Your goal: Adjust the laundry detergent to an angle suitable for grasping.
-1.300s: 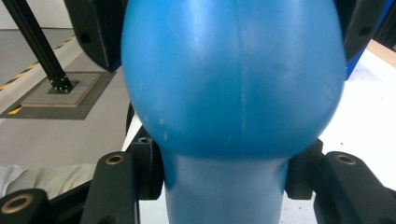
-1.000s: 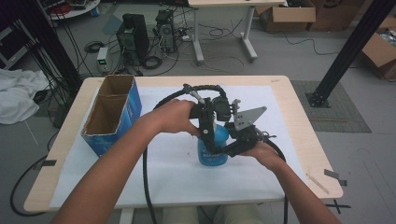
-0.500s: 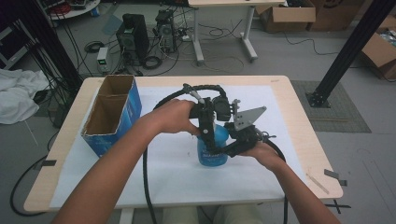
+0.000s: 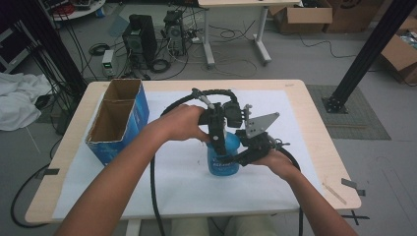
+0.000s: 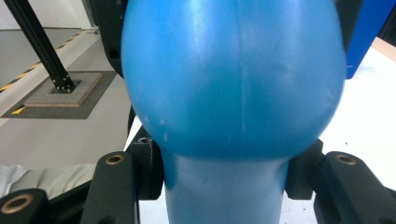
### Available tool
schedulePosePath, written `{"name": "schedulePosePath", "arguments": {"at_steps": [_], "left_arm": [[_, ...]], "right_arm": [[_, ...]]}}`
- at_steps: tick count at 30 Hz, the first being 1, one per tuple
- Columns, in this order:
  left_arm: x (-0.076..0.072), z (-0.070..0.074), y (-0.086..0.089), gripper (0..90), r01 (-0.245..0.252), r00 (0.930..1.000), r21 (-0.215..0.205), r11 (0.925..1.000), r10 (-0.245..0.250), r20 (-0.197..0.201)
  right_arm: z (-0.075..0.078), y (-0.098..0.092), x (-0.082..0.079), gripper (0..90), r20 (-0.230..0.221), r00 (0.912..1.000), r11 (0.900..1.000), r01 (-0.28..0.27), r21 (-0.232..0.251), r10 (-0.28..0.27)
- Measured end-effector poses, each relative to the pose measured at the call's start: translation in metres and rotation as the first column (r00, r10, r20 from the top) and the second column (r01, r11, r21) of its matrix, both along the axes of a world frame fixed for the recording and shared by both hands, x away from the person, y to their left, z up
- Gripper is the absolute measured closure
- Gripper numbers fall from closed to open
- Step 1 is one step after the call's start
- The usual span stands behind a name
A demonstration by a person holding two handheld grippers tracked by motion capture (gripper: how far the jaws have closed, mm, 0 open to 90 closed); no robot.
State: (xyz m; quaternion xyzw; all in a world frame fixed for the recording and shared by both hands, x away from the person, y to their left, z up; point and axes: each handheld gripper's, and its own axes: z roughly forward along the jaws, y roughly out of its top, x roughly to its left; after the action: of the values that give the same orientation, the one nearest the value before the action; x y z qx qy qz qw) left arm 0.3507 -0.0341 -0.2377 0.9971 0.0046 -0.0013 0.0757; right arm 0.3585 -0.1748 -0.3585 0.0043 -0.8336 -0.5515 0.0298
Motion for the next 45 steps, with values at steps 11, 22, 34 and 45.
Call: {"name": "schedulePosePath", "arguments": {"at_steps": [11,22,34,45], "left_arm": [[-0.002,-0.001,-0.001,38.1,0.006,1.0,0.005,1.0,-0.006,0.003],[0.003,0.005,0.009,38.1,-0.062,0.9981,-0.001,0.9981,0.062,-0.009],[0.024,0.011,0.03,38.1,-0.283,0.9586,-0.001,0.9591,0.283,0.031],[0.046,0.024,0.049,38.1,-0.53,0.8445,-0.047,0.8466,0.532,0.059]], "right_arm": [[-0.001,0.0,-0.001,43.8,-0.004,0.9999,1.0,-0.011,-0.005,0.011],[0.003,-0.026,-0.002,20.0,-0.01,0.9959,0.993,0.089,-0.073,-0.09],[0.003,-0.103,0.001,16.0,-0.058,0.9569,0.939,0.266,-0.219,-0.284],[0.023,-0.139,0.001,15.6,-0.04,0.9222,0.841,0.333,-0.426,-0.385]]}}
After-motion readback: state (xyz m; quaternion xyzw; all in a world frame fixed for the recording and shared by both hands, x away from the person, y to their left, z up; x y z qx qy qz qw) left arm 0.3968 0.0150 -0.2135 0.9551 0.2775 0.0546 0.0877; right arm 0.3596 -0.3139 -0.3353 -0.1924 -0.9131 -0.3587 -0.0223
